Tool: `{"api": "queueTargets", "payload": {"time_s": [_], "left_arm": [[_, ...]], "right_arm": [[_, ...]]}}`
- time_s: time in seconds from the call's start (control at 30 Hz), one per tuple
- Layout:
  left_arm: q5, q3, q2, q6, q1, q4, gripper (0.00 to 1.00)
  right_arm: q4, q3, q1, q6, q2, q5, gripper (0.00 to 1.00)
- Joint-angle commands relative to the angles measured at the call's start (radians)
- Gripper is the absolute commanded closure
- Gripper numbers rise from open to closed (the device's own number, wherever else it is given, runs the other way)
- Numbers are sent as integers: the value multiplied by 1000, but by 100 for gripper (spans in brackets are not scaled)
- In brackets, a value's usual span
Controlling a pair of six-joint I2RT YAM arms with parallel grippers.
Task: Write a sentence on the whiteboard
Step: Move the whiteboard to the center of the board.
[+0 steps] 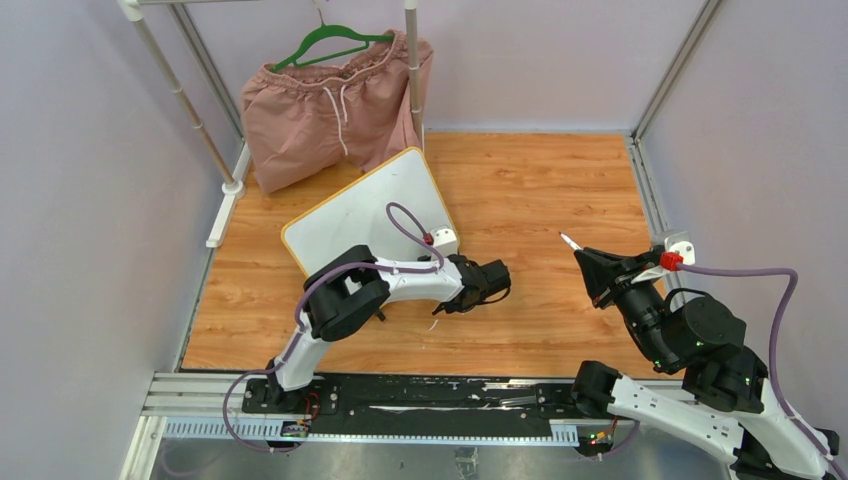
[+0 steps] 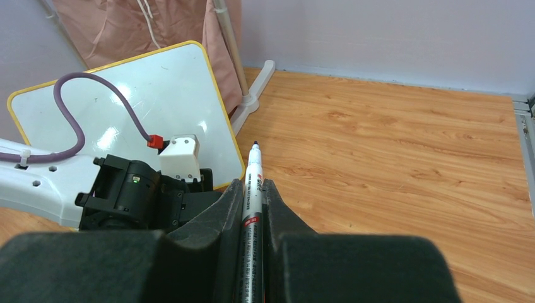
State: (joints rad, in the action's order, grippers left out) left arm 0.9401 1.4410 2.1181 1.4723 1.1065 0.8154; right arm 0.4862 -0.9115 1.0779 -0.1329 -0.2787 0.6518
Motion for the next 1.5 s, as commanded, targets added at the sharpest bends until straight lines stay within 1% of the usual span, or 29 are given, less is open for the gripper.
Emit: {"api": "queueTargets", "payload": {"time_s": [0.0,0.17,0.33,0.53,0.8,0.9,0.93,1.0,1.07,1.1,1.17,1.23,1.33,1.47], "left_arm": [[80,-45,15,55,-12,25,47],[92,-69,5,102,-16,11,47],[98,-59,15,129,-18,11,50],[91,-46,28,109,-18,7,59],[88,-77,13,75,-14,-28,74],[88,-81,9,63,-7,-30,76],[89,-85,6,59,-3,-30,75],[90,-98,-7,53,13,-30,71],[89,-119,-23,45,33,-30,61],[84,-132,-31,38,42,-30,57],[69,-166,-52,36,62,-29,46],[53,-207,-79,46,79,-28,40],[12,-260,-123,47,97,-28,35],[-12,-343,-209,39,157,-27,33]], "right_arm": [[-6,-8,6,11,-1,-14,100],[-4,-5,5,16,2,-16,100],[6,-9,6,20,4,-16,100],[13,-13,5,26,12,-12,100],[17,-7,5,12,13,-14,100],[17,-9,5,9,6,-17,100],[17,-10,5,6,4,-17,100],[17,-11,5,6,1,-21,100],[17,-13,5,3,-3,-22,100],[17,-13,5,2,-5,-23,100],[17,-13,6,0,-7,-24,100],[16,-12,6,-3,-10,-26,100],[15,-10,5,-7,-10,-26,100],[12,-1,6,-16,-8,-27,100]]}}
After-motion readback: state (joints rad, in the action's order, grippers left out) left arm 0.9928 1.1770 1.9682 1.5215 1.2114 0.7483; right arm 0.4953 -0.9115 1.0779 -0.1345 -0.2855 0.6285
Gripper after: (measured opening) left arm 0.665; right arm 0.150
